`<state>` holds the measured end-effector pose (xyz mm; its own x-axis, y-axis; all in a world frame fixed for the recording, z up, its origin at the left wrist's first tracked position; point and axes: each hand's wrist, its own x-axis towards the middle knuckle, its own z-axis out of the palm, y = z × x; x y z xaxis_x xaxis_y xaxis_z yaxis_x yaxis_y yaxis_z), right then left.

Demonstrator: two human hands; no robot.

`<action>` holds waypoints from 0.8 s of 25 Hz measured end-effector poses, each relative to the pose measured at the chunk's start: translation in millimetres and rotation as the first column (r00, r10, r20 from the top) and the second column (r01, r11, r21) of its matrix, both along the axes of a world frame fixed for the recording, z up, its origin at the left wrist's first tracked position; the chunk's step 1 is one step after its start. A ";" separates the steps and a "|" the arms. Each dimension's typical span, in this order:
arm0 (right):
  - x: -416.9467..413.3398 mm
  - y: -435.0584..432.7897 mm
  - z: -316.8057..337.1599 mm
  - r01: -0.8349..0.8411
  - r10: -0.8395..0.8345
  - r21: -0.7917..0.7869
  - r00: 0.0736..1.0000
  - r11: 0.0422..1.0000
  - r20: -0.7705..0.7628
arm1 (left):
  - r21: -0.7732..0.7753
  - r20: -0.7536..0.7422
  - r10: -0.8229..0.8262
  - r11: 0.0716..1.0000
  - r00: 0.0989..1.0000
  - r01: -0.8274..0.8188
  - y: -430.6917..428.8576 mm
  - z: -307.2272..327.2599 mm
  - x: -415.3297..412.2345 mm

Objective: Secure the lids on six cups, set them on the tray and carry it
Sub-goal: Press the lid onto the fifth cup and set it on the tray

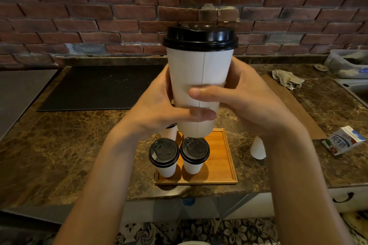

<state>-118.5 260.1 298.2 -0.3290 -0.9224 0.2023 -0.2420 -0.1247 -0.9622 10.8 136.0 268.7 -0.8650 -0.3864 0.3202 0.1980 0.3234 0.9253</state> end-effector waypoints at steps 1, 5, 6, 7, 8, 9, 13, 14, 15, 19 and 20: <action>0.7 0.3 1.8 0.006 -0.006 -0.001 1.000 1.000 0.000 | 0.002 -0.006 0.009 1.000 1.000 -0.009 0.2 0.6 -0.3; 4.6 0.4 7.3 0.059 -0.059 0.005 0.998 0.998 -0.034 | 0.001 -0.035 0.051 0.999 0.998 -0.051 1.2 2.0 -1.6; 6.2 0.1 8.7 0.084 -0.084 0.007 0.995 0.996 -0.048 | -0.009 -0.040 0.066 0.998 0.997 -0.067 2.2 2.9 -2.5; 7.7 -0.5 9.9 0.110 -0.109 0.008 0.992 0.994 -0.063 | -0.017 -0.048 0.081 0.997 0.996 -0.082 3.6 3.7 -3.4; 9.1 -1.4 10.3 0.133 -0.132 0.008 0.988 0.991 -0.075 | -0.018 -0.061 0.093 0.995 0.994 -0.095 4.9 4.4 -4.4; 10.5 -2.0 10.5 0.152 -0.151 0.008 0.985 0.988 -0.087 | -0.016 -0.077 0.102 0.994 0.992 -0.104 6.6 4.5 -5.0; 16.7 -5.8 6.3 0.258 -0.255 -0.003 0.956 0.966 -0.142 | -0.010 -0.120 0.133 0.991 0.984 -0.136 10.3 0.8 -8.6; 18.4 -7.1 4.4 0.283 -0.280 -0.006 0.949 0.959 -0.146 | -0.012 -0.124 0.139 0.990 0.982 -0.142 9.8 -0.9 -9.5; 19.7 -8.4 2.6 0.303 -0.301 -0.006 0.943 0.953 -0.144 | -0.012 -0.123 0.143 0.989 0.982 -0.146 9.4 -2.4 -10.5; 23.1 -10.7 -1.3 0.340 -0.338 -0.011 0.930 0.940 -0.147 | -0.019 -0.102 0.156 0.987 0.983 -0.158 6.9 -5.2 -12.0; 23.3 -10.7 -1.4 0.343 -0.342 -0.022 0.928 0.939 -0.146 | -0.023 -0.103 0.161 0.986 0.982 -0.164 6.2 -5.3 -12.1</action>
